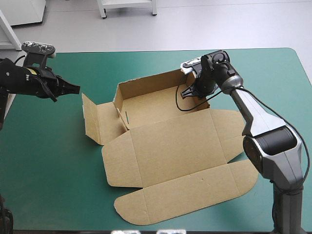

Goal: Fold the box

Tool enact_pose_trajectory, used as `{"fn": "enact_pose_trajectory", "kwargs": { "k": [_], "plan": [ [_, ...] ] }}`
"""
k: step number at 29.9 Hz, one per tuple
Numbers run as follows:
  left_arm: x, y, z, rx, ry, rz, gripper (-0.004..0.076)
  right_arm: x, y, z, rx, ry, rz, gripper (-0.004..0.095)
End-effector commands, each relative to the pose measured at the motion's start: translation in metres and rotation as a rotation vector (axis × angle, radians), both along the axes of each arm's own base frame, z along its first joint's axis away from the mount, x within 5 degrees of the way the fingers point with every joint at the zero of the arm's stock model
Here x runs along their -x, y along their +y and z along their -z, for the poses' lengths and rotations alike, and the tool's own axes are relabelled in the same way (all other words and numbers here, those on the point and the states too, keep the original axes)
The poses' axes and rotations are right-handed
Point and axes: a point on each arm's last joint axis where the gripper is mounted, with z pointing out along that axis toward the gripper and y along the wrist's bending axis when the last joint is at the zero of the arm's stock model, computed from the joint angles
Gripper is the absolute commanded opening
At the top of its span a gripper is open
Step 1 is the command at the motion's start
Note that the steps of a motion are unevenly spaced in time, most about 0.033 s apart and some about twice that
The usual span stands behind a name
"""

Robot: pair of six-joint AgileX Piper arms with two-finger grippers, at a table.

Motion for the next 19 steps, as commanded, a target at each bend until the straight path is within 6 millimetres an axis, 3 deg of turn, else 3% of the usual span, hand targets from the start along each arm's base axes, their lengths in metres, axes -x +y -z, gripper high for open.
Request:
{"fn": "enact_pose_trajectory", "kwargs": {
  "k": [1,5,10,15,19],
  "plan": [
    [0.009,-0.001,-0.02,0.02,-0.1,-0.003,-0.0007,0.005,-0.014,-0.036,0.019,-0.101,0.01,-0.0016],
    [0.009,-0.001,-0.02,0.017,-0.101,-0.002,-0.0007,0.002,-0.029,-0.036,0.028,-0.091,0.046,-0.0017],
    [0.0,0.0,-0.015,0.018,-0.093,-0.005,-0.0007,-0.002,-0.069,-0.048,-0.037,-0.084,0.132,-0.0019],
    [-0.021,0.0,-0.001,0.019,-0.076,-0.011,-0.0007,0.004,-0.117,-0.075,-0.093,-0.143,0.227,-0.0017],
    [-0.04,0.004,0.012,0.052,-0.067,-0.021,-0.0007,0.021,-0.155,-0.107,-0.182,-0.211,0.292,-0.0017]
  ]
}}
